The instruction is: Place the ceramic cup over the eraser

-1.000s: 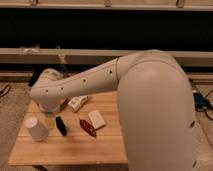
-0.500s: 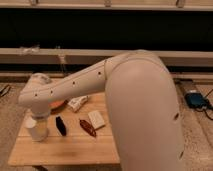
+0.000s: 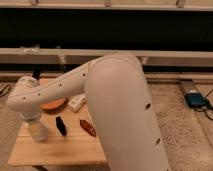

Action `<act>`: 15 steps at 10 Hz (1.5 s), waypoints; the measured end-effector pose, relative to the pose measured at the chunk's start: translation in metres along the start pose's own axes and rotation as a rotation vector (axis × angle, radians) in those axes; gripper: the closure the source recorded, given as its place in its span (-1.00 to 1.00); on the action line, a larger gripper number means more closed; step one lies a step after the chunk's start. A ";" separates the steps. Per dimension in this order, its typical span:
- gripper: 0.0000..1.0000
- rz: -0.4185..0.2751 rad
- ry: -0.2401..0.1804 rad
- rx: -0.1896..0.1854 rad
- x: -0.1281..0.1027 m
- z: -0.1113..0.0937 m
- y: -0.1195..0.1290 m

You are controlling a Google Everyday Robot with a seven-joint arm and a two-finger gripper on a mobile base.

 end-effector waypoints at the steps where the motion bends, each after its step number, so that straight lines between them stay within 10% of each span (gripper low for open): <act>1: -0.60 -0.007 0.010 0.004 -0.001 0.004 -0.010; 8: -0.59 -0.069 0.055 -0.021 -0.009 0.028 -0.009; 15: 0.69 -0.056 0.054 -0.018 -0.007 0.038 -0.003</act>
